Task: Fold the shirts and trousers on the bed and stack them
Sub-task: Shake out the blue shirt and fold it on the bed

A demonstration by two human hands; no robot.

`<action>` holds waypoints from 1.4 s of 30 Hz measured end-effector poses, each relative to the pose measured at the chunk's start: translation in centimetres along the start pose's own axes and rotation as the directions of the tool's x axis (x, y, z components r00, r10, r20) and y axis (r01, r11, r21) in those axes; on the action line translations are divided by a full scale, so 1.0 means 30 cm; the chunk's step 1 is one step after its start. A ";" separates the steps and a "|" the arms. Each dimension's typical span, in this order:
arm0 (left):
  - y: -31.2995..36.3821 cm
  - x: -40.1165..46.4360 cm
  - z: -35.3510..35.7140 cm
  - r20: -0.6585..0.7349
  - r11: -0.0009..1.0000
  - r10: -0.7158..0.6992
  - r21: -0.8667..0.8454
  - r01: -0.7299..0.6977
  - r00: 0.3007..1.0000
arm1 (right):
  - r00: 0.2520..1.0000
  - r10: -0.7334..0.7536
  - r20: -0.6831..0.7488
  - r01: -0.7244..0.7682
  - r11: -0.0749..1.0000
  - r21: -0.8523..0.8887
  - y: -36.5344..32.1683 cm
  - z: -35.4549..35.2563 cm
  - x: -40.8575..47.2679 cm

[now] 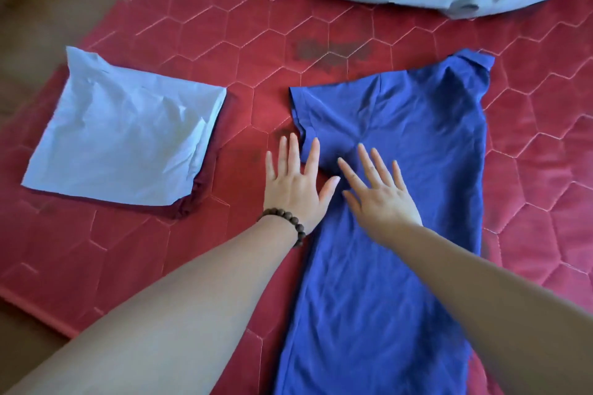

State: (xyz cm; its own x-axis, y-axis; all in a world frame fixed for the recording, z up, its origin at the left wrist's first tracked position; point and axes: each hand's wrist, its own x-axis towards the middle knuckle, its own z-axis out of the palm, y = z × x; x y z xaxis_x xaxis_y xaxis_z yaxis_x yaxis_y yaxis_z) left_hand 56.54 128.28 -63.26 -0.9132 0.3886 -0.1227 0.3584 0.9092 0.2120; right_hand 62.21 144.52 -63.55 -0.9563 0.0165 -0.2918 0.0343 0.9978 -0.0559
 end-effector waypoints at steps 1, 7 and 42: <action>0.010 0.035 0.008 -0.018 1.000 0.004 -0.013 -0.004 1.000 | 0.999 -0.029 0.024 0.029 0.999 -0.021 0.010 -0.008 0.040; 0.019 0.170 0.106 0.038 0.996 -0.080 -0.030 0.081 0.996 | 0.989 -0.113 0.100 0.101 0.988 0.118 0.049 -0.035 0.170; 0.066 0.195 0.094 -0.131 0.906 -0.289 -0.358 0.226 0.948 | 0.963 -0.270 0.013 0.265 0.953 0.150 0.300 -0.281 0.391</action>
State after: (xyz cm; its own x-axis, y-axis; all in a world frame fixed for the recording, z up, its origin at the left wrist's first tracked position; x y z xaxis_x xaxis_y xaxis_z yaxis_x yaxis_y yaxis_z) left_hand 52.44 132.79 -66.30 -0.9950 0.0865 -0.0506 0.0486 0.8581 0.5111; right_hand 48.86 154.22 -59.43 -0.9262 -0.2541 -0.2784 -0.1772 0.9454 -0.2734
